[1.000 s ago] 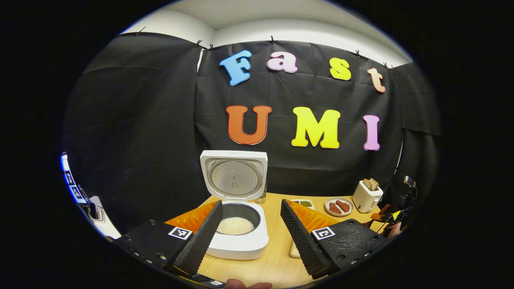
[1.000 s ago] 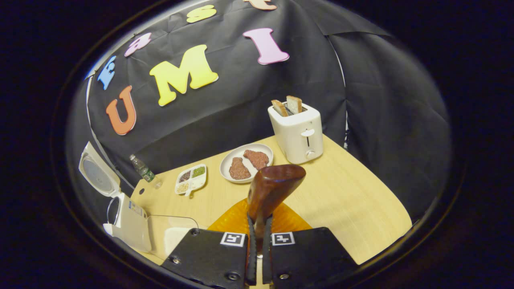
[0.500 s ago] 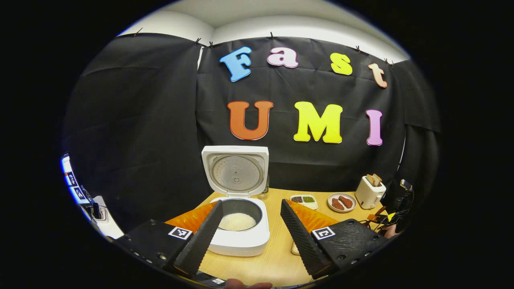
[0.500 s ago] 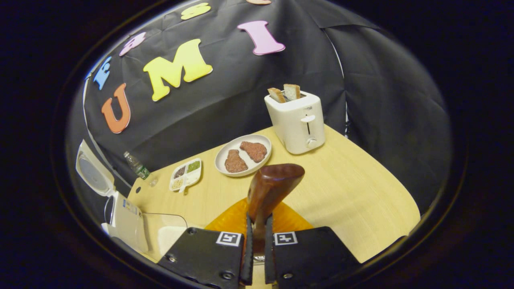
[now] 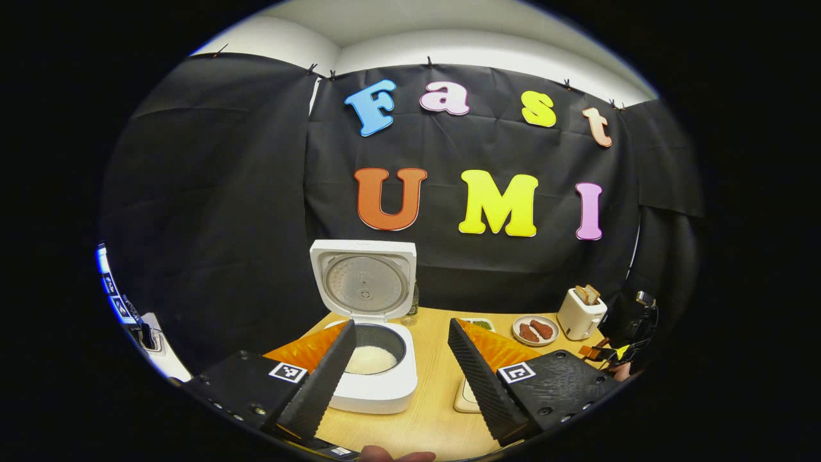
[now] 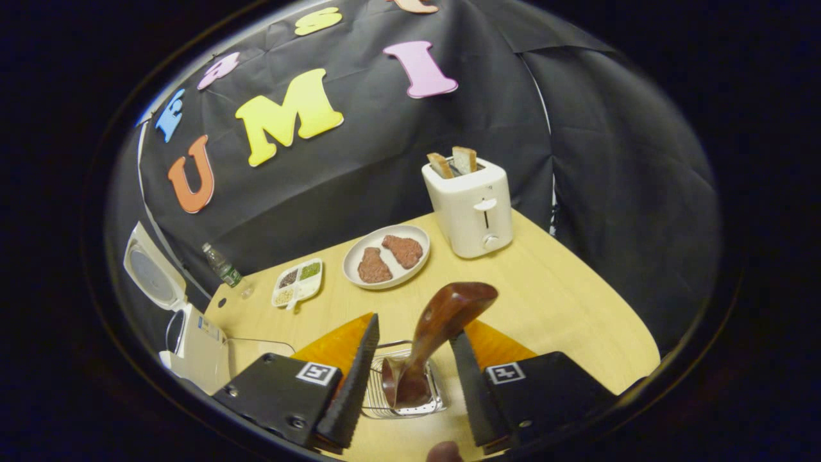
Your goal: Close the left gripper, press the button to open the rice cooker; take a wooden spoon from the chopstick holder with the right hand, scoop a spoonful of rice and pour it into the rice cooker, then put the wooden spoon back into the chopstick holder.
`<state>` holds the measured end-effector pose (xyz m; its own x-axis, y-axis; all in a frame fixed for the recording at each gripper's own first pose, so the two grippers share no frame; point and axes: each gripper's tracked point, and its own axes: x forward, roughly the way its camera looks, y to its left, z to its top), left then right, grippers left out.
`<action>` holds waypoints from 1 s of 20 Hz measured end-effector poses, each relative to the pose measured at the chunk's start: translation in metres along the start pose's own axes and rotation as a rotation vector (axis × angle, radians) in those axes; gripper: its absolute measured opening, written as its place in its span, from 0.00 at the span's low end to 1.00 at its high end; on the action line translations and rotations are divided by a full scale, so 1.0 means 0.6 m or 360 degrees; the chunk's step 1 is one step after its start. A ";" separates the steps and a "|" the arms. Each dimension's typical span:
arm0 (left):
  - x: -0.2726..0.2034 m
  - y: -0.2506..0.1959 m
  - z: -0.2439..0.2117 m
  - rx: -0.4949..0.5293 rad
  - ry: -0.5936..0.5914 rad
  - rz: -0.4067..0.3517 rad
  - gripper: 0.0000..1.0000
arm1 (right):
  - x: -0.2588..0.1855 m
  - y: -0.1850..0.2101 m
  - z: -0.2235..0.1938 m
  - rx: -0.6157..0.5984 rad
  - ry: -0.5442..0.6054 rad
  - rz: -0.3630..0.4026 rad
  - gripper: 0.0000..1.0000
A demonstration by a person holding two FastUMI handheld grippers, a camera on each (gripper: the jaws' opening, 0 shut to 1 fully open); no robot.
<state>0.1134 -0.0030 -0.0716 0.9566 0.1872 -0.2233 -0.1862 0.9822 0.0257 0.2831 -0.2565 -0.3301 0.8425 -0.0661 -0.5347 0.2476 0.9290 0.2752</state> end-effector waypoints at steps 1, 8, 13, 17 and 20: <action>0.001 0.000 0.004 -0.0003 -0.0010 -0.0004 0.93 | -0.009 -0.007 0.012 -0.0012 -0.0025 -0.0016 0.76; 0.025 0.026 0.062 0.0023 -0.0123 -0.0014 0.93 | -0.119 -0.020 0.125 -0.0072 -0.0237 -0.0042 0.80; 0.083 0.050 0.148 -0.0003 -0.0197 0.0000 0.93 | -0.218 0.021 0.187 -0.0183 -0.0397 -0.0004 1.00; 0.153 0.079 0.223 0.0069 -0.0277 0.0033 0.92 | -0.289 0.049 0.242 -0.0204 -0.0521 0.0052 1.00; 0.216 0.096 0.242 0.0095 -0.0268 0.0038 0.93 | -0.324 0.066 0.276 -0.0239 -0.0596 0.0066 1.00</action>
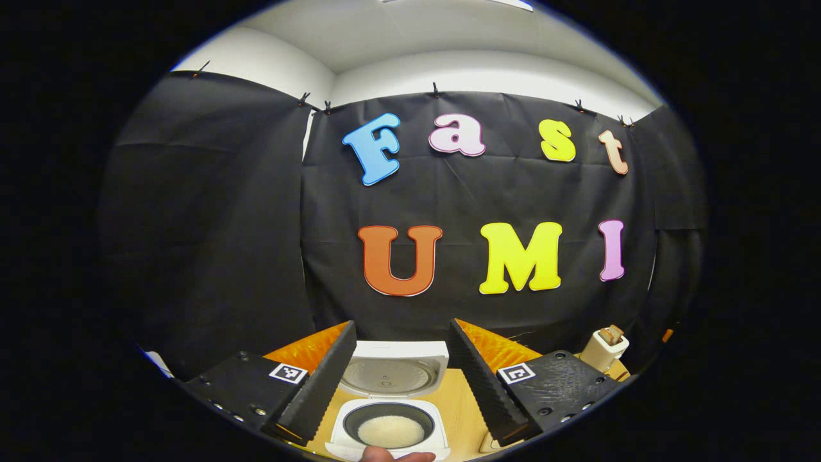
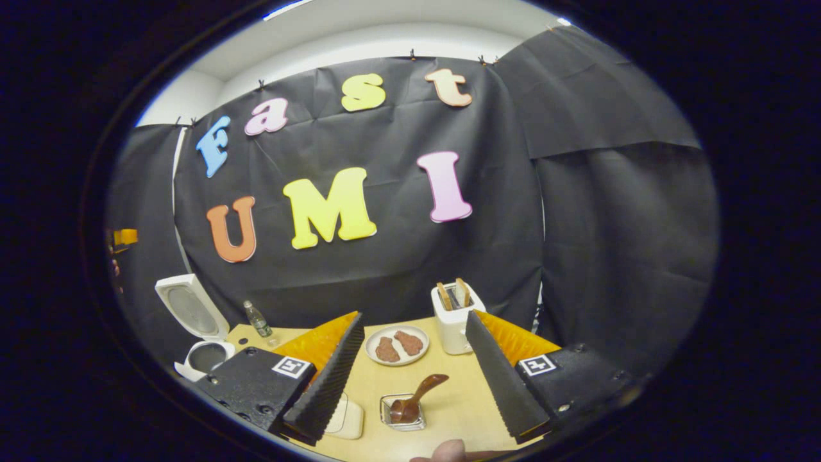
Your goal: Close the left gripper, press the button to open the rice cooker; take a wooden spoon from the chopstick holder with the right hand, scoop a spoonful of rice and pour it into the rice cooker, then put the wooden spoon back into the chopstick holder.
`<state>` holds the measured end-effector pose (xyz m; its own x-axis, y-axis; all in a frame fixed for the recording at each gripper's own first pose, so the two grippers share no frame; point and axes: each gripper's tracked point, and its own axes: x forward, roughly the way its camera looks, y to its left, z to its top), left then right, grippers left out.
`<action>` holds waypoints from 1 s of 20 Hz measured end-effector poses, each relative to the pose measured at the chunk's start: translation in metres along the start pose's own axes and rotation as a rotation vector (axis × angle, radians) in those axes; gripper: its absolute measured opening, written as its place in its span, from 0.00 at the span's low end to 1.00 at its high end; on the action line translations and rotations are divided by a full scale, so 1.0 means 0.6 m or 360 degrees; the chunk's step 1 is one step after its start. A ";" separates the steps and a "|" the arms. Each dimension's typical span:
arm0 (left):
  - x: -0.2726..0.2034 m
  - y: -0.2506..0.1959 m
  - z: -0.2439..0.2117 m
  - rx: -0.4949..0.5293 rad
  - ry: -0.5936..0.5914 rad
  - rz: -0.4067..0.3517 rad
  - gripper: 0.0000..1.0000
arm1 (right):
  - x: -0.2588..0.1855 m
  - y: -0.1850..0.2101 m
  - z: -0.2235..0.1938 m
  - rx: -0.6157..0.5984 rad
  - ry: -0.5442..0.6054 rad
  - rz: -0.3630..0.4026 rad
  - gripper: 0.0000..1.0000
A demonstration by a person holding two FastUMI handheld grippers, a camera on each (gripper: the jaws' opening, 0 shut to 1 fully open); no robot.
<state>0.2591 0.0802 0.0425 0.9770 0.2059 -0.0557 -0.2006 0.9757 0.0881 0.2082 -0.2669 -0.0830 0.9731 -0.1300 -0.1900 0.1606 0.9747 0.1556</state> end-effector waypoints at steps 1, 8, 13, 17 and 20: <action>0.025 0.009 -0.003 0.0010 0.0016 0.0009 0.93 | -0.008 0.007 0.006 -0.0019 -0.0009 0.0005 1.00; 0.176 0.064 -0.098 -0.0041 0.0259 0.0059 0.95 | -0.074 0.081 -0.026 -0.0071 0.0076 0.0079 0.99; 0.231 0.067 -0.164 -0.0074 0.0469 0.0029 0.94 | -0.110 0.080 -0.047 -0.0137 0.0140 0.0062 0.99; 0.247 0.064 -0.204 -0.0150 0.0641 -0.0006 0.94 | -0.119 0.057 -0.058 -0.0106 0.0171 -0.0028 1.00; 0.249 0.065 -0.207 -0.0194 0.0705 0.0003 0.95 | -0.128 0.053 -0.054 -0.0099 0.0157 -0.0050 1.00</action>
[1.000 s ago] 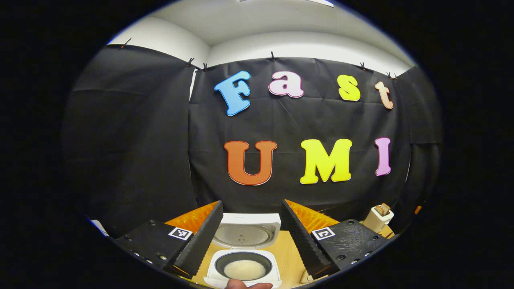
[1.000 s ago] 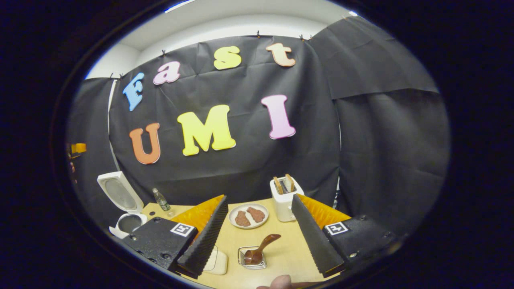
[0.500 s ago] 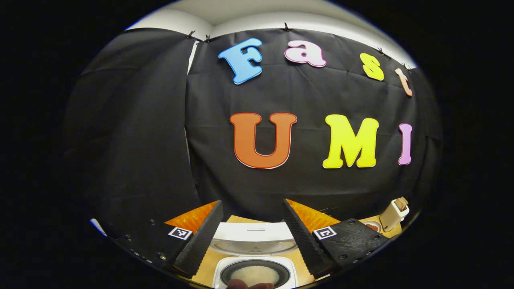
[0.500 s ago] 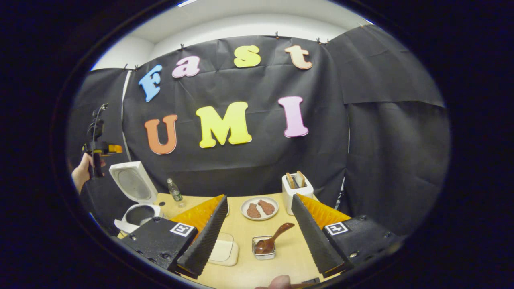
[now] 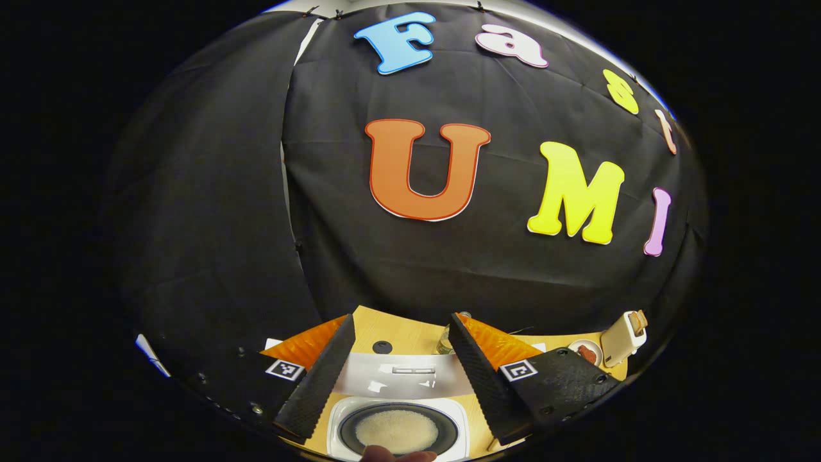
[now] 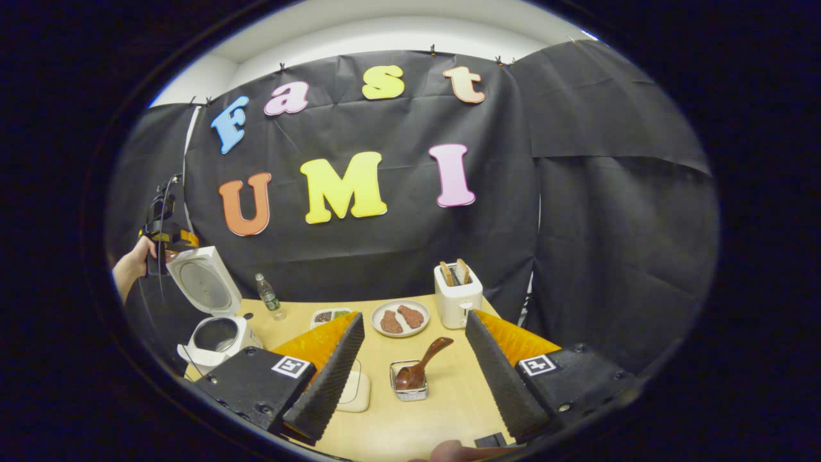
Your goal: Close the left gripper, press the button to open the rice cooker; take a wooden spoon from the chopstick holder with the right hand, scoop a spoonful of rice and pour it into the rice cooker, then put the wooden spoon back into the chopstick holder.
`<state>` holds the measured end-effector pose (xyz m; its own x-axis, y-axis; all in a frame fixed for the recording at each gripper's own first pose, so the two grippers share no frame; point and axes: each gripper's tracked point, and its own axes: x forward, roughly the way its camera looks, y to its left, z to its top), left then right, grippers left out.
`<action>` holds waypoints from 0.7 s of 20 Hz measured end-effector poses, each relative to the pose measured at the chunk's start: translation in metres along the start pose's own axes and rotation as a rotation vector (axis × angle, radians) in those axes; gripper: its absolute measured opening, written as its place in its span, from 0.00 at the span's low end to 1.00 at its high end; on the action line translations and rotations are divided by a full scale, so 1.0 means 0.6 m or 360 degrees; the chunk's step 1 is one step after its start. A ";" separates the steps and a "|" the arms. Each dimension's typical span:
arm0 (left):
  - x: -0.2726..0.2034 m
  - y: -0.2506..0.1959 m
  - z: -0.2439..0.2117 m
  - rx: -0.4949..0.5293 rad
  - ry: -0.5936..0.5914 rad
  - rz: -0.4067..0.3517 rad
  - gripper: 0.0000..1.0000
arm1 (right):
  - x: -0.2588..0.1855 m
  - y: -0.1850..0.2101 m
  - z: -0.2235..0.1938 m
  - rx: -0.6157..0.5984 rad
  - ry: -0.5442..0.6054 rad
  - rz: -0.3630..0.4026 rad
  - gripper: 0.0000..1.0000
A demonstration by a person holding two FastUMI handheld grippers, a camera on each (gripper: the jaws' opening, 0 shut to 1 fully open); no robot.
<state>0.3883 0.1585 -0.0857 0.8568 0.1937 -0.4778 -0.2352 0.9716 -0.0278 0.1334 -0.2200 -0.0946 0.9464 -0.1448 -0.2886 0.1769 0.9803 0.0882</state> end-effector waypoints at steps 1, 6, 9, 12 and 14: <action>-0.003 -0.001 -0.002 0.0000 0.0020 -0.0005 0.96 | -0.003 -0.002 -0.001 -0.0012 -0.0006 -0.0007 1.00; -0.044 -0.002 -0.048 0.0124 0.0143 -0.0011 0.97 | -0.008 0.031 -0.002 0.0024 -0.0024 0.0052 0.99; -0.082 -0.003 -0.092 0.0121 0.0205 0.0003 0.96 | -0.006 0.058 -0.016 0.0044 -0.0009 0.0123 1.00; -0.125 -0.003 -0.148 0.0121 0.0294 -0.0002 0.96 | -0.008 0.085 -0.023 0.0070 0.0001 0.0185 1.00; -0.144 0.003 -0.190 0.0109 0.0336 0.0006 0.96 | -0.009 0.103 -0.030 0.0063 0.0017 0.0233 1.00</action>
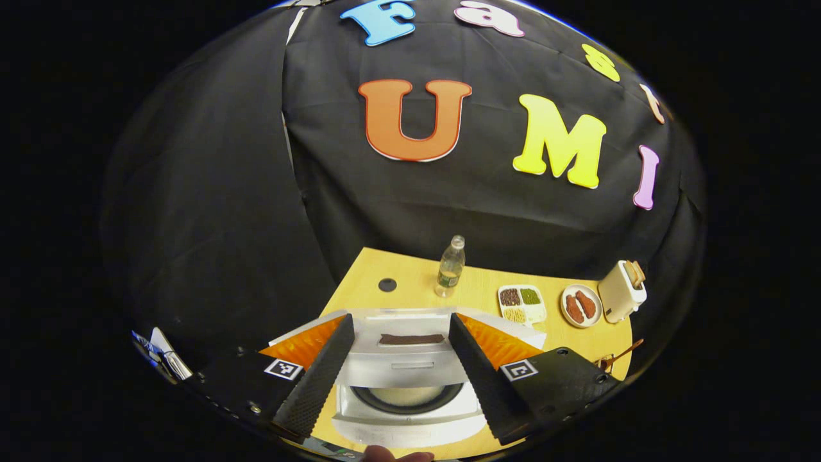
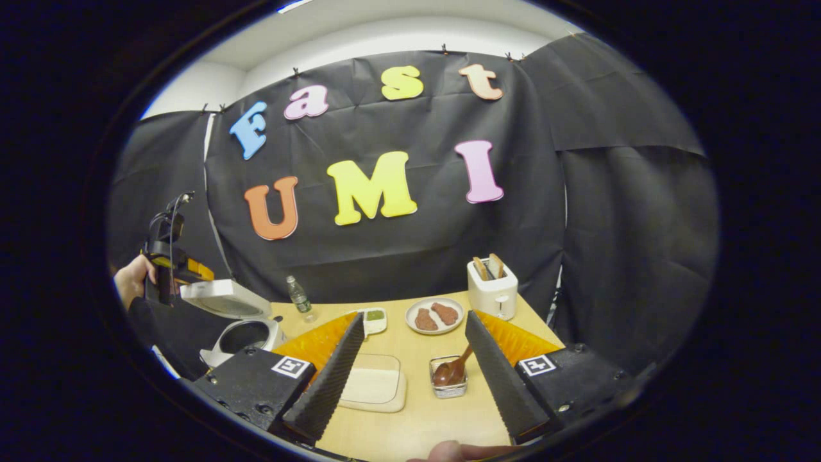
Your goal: Close the left gripper, press the button to open the rice cooker; take a wooden spoon from the chopstick holder with the right hand, scoop a spoonful of rice and pour it into the rice cooker, then put the wooden spoon back into the chopstick holder.
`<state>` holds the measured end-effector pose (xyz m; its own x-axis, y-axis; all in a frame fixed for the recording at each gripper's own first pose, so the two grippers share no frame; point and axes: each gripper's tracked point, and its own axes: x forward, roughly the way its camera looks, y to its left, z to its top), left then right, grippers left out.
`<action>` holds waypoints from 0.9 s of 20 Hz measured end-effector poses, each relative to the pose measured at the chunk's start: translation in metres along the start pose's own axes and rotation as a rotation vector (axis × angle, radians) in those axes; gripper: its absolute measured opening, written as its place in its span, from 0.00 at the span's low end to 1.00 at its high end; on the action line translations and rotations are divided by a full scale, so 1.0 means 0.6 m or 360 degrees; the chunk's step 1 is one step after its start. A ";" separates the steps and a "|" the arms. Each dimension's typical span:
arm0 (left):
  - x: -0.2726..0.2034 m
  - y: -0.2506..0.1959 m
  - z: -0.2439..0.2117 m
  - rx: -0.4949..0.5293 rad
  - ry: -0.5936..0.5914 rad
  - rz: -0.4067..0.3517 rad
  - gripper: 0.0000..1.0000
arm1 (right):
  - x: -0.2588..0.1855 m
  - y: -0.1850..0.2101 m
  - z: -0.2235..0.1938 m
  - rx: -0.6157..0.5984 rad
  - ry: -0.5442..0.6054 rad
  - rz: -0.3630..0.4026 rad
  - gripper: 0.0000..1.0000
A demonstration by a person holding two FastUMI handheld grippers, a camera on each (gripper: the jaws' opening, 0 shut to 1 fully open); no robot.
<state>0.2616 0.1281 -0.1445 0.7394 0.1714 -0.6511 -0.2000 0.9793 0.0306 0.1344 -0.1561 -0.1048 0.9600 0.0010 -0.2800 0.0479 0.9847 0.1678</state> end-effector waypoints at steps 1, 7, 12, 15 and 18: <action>-0.005 0.001 -0.023 -0.0004 0.0016 0.0006 0.97 | 0.001 0.006 -0.005 0.0001 0.0013 0.0021 1.00; 0.010 -0.005 -0.158 -0.0056 0.0096 -0.0005 0.99 | 0.006 0.036 -0.031 0.0063 0.0096 0.0084 1.00; 0.030 -0.002 -0.229 -0.0044 0.0208 -0.0027 0.98 | 0.005 0.054 -0.059 0.0024 0.0172 0.0101 1.00; 0.041 -0.001 -0.254 -0.0038 0.0249 -0.0039 0.97 | 0.006 0.058 -0.060 0.0017 0.0185 0.0095 0.99; 0.045 -0.002 -0.254 -0.0026 0.0236 -0.0037 1.00 | 0.005 0.063 -0.058 0.0026 0.0186 0.0087 0.99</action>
<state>0.1842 0.1153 -0.2777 0.6411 0.1299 -0.7564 -0.1952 0.9808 0.0029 0.1295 -0.1130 -0.1324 0.9227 0.0757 -0.3781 0.0019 0.9797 0.2006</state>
